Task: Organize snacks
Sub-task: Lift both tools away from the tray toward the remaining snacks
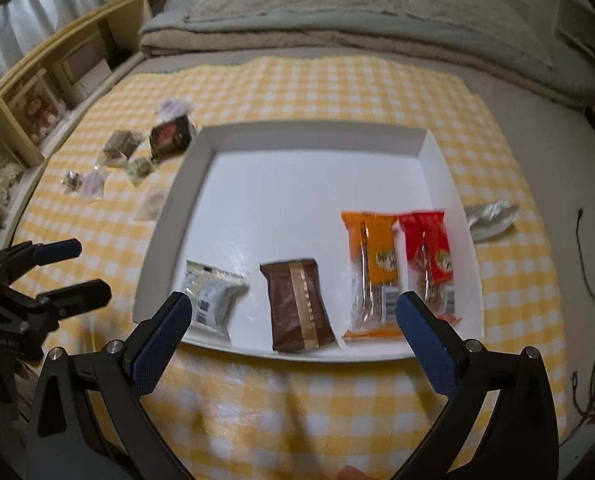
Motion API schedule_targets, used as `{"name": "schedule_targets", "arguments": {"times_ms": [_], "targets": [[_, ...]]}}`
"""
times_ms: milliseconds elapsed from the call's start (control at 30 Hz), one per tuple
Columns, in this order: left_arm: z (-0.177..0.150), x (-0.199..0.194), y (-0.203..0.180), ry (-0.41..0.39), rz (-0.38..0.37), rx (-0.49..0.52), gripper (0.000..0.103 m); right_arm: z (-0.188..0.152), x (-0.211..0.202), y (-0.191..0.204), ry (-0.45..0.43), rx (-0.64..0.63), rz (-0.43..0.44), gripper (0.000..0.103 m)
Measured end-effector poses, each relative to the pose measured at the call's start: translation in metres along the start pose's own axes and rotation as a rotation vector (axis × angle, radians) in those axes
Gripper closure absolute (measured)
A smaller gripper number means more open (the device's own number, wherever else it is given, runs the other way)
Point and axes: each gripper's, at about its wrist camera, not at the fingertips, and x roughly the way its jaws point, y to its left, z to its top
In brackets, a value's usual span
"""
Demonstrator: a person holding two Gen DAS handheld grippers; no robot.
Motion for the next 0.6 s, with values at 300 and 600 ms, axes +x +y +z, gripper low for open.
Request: {"name": "schedule_targets", "arguments": {"times_ms": [300,600], "targets": [[0.009,-0.071,0.035,-0.155,0.073,0.007,0.0,0.031,-0.026,0.028,-0.114,-0.037,0.02,0.0],[0.008,-0.132,0.069,-0.29,0.186,-0.004,0.0,0.07,-0.034,0.075,-0.205,-0.087,0.069,0.0]]}}
